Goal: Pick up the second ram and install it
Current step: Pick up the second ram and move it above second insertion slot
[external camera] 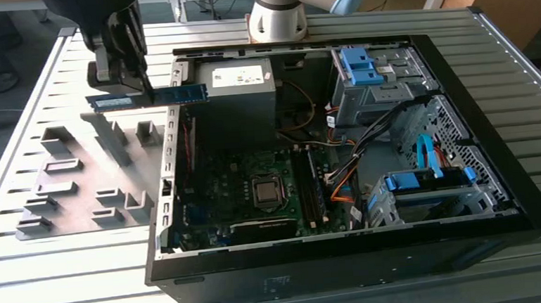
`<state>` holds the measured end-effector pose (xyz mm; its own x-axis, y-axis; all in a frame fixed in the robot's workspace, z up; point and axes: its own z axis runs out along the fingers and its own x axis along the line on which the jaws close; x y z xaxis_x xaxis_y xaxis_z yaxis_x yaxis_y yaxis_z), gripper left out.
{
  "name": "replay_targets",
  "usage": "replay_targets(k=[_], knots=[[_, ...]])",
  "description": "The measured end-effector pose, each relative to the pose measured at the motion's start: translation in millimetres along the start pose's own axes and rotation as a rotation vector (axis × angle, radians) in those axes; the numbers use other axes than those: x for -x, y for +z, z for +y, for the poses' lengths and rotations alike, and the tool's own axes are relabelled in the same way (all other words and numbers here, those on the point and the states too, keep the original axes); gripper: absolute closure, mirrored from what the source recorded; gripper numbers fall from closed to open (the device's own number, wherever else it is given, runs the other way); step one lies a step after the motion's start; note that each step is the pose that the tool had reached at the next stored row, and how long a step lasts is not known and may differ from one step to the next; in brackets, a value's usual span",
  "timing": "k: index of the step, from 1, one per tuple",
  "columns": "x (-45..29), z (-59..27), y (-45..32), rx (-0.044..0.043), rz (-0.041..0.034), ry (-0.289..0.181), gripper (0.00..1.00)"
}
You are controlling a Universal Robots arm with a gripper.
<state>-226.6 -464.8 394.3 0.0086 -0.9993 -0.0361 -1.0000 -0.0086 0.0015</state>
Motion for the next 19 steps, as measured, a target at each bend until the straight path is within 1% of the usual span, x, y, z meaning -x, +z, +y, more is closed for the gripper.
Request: replay_targets(k=[19], knots=[[-0.1,-12.9,0.0,0.0,-0.0001,0.0,0.86]])
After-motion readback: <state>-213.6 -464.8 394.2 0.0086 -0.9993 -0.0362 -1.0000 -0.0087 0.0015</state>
